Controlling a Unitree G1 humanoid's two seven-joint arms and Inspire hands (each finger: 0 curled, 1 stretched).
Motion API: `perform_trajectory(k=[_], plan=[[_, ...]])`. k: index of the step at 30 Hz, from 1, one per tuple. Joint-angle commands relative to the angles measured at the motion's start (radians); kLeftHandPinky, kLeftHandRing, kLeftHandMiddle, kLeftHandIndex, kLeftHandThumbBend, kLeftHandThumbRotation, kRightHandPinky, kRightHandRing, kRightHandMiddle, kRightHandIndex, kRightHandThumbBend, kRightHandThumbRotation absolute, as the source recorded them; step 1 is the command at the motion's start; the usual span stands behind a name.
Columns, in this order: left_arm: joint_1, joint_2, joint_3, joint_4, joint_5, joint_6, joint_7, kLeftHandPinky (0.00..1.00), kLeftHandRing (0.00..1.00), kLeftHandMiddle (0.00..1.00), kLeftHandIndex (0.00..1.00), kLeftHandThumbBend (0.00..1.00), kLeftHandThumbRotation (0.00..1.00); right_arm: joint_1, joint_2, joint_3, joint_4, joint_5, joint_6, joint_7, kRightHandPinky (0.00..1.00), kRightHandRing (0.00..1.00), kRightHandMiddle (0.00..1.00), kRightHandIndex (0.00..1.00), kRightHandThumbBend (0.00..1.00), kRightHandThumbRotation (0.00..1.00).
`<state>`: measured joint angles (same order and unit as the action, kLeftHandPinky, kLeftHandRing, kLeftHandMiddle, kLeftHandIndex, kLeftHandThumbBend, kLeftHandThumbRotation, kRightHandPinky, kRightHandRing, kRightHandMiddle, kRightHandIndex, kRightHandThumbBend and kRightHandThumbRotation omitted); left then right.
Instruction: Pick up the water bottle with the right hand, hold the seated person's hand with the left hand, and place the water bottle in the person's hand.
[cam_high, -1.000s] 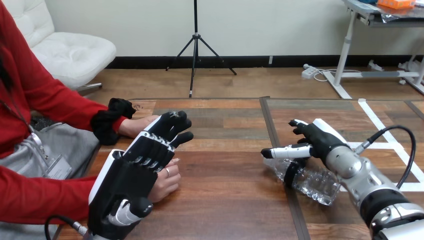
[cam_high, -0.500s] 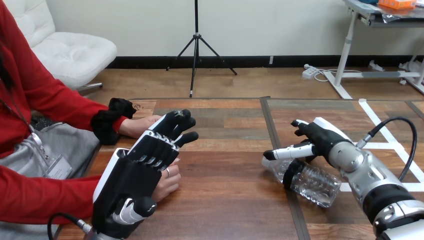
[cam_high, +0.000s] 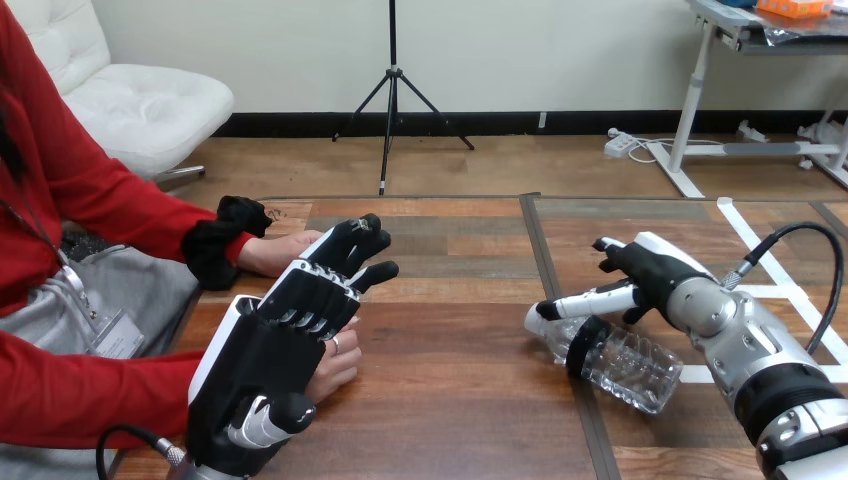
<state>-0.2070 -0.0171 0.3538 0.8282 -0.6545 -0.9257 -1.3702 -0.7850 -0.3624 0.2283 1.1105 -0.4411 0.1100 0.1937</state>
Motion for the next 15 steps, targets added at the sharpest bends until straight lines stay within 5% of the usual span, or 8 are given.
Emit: perform_trajectory(k=[1,15], plan=[[-0.07,-0.013,-0.02,0.003,0.011,-0.004,0.007,0.89,0.95,0.95,0.9,1.0,0.63,-0.01,-0.025,0.009,-0.088,-0.004,0.013,-0.005,0.58,0.78,0.86,0.99,1.0,0.42],[-0.081,-0.033,-0.02,0.014,0.003,-0.012,0.008,0.89,0.95,0.95,0.9,1.0,0.64,0.039,-0.059,-0.005,-0.26,0.005,0.117,0.051,0.49,0.73,0.79,0.99,1.0,0.43]])
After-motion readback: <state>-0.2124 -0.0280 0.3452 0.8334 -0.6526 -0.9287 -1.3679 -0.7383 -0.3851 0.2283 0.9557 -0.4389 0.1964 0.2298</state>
